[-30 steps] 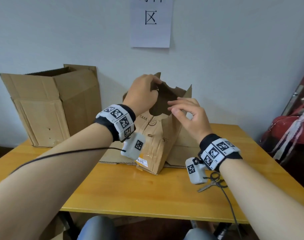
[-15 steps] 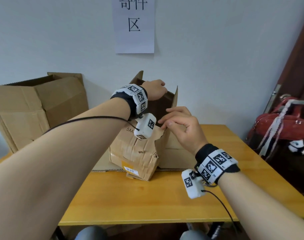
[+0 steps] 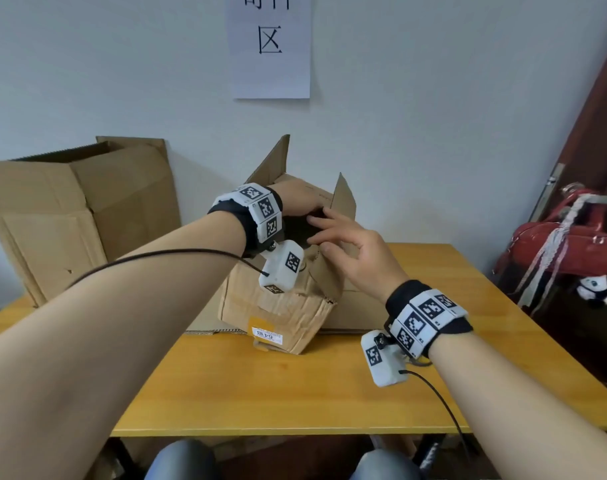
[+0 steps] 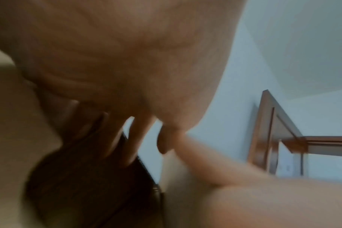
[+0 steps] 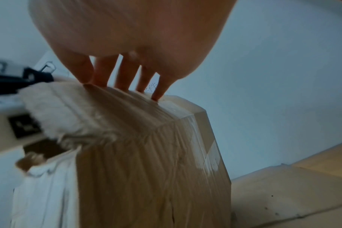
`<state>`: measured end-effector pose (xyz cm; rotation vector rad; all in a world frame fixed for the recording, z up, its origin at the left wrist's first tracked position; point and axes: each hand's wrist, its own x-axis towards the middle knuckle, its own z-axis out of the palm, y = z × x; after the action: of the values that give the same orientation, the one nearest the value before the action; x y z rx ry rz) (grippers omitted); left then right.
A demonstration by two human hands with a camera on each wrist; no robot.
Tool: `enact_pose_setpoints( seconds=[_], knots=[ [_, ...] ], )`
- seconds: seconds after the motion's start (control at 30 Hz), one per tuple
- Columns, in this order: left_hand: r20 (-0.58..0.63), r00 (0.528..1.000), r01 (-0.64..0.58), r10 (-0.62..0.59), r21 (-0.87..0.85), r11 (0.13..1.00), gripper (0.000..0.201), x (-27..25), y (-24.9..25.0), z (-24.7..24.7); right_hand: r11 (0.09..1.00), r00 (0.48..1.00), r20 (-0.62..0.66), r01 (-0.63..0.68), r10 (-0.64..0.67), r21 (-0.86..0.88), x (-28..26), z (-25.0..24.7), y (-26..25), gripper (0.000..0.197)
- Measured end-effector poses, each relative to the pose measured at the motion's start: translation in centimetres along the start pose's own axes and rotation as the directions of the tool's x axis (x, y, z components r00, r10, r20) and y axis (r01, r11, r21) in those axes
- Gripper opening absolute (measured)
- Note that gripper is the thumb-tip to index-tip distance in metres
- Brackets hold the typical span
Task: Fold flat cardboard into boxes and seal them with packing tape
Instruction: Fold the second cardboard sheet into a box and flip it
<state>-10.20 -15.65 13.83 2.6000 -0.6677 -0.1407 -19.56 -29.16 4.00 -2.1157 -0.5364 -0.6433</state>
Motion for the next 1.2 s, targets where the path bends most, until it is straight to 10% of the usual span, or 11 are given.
enact_pose_setpoints(
  seconds=[0.13, 0.37, 0.67, 0.93, 1.2],
  knots=[
    [-0.321, 0.942, -0.154, 0.099, -0.148, 0.977, 0.045, -1.4, 0.3, -1.9, 0.992, 0.985, 0.12, -0.122, 0.124, -0.022, 0.5, 1.2, -0.2, 0.026],
    [-0.522, 0.846, -0.211, 0.106, -0.145, 0.967, 0.033, -3.7, -1.0, -4.1, 0.94, 0.959, 0.079, -0.247, 0.272, -0.234, 0.5, 3.0, -1.0, 0.033],
    [-0.022, 0.989, 0.151, -0.149, 0.14, 0.979, 0.027, -3.9, -4.4, -2.1, 0.875, 0.908, 0.102, -0.354, 0.406, -0.329, 1.3, 3.4, -3.0, 0.037],
    [0.029, 0.972, 0.223, -0.232, 0.179, 0.958, 0.078, -4.0, -6.4, 1.5, 0.933, 0.941, 0.081, -0.31, 0.329, -0.183, 1.0, 3.7, -1.6, 0.042],
    [-0.011, 0.993, 0.115, -0.115, 0.144, 0.983, 0.072, -3.6, -7.1, 2.0, 0.963, 0.972, 0.122, -0.173, 0.201, -0.207, -0.8, 2.9, 0.4, 0.047]
  ],
)
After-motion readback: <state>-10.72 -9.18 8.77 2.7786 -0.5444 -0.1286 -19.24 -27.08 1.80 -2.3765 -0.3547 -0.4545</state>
